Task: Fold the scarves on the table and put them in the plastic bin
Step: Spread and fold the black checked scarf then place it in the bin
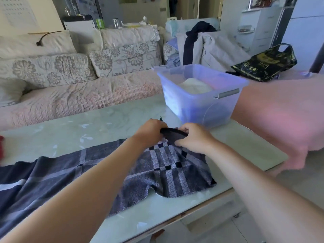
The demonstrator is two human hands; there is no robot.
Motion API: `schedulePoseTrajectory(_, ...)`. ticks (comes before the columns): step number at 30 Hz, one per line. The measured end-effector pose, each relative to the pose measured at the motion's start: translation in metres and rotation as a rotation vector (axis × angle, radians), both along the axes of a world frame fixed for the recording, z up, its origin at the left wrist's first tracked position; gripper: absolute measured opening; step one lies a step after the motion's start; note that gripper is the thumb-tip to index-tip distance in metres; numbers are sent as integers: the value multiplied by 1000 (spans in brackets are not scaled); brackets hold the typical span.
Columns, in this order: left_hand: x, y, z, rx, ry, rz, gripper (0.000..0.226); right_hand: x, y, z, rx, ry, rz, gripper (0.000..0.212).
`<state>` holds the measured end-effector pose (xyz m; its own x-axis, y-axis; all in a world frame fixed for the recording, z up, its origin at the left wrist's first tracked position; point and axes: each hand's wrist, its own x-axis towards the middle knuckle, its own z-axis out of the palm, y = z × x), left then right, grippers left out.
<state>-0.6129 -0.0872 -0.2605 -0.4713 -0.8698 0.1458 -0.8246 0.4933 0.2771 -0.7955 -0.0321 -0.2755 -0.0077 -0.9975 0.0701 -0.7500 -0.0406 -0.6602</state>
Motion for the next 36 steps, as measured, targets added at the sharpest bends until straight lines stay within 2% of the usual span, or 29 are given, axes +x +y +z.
schedulePoseTrajectory(2, 31, -2, 6, -79, 19, 17, 30, 9, 2, 5, 79, 239, 28, 28)
schedulePoseTrajectory(4, 65, -4, 13, -154, 74, 51, 32, 25, 6, 15, 140, 221, 92, 25)
schedulePoseTrajectory(7, 118, 0, 25, -287, 116, 122, 27, 63, 14, 33, 177, -55, 229, 20)
schedulePoseTrajectory(10, 177, 11, 22, -338, 127, 224, 18, 110, 23, 45, 214, -359, 313, 11)
schedulePoseTrajectory(12, 216, 22, 10, -239, 3, 280, 21, 143, 28, 44, 261, -510, 409, 14)
schedulePoseTrajectory(13, 232, 31, 3, -127, -105, 319, 30, 157, 31, 42, 300, -534, 474, 17)
schedulePoseTrajectory(15, 256, 55, -11, 86, -274, 381, 53, 182, 36, 35, 414, -460, 601, 23)
schedulePoseTrajectory(16, 265, 67, -20, 132, -280, 411, 60, 191, 36, 30, 463, -397, 637, 24)
schedulePoseTrajectory(19, 280, 98, -44, 85, -90, 381, 65, 206, 34, 20, 443, -244, 573, 24)
schedulePoseTrajectory(22, 266, 119, -41, 143, 47, 259, 49, 201, 33, 15, 373, -155, 466, 16)
schedulePoseTrajectory(24, 246, 134, -27, 199, 58, 166, 17, 190, 37, 14, 369, -88, 444, 14)
schedulePoseTrajectory(25, 238, 141, -22, 253, 32, 101, 15, 183, 39, 13, 365, -53, 437, 12)
schedulePoseTrajectory(27, 232, 151, -22, 383, -79, -18, 39, 171, 46, 11, 358, 20, 442, 11)
schedulePoseTrajectory(29, 232, 156, -29, 399, -219, -77, 44, 163, 51, 9, 355, 78, 464, 10)
schedulePoseTrajectory(32, 234, 160, -33, 343, -205, -41, 22, 157, 57, -1, 349, 179, 486, 11)
schedulePoseTrajectory(36, 236, 167, -25, 393, -66, -3, 6, 165, 75, -1, 348, 238, 520, 32)
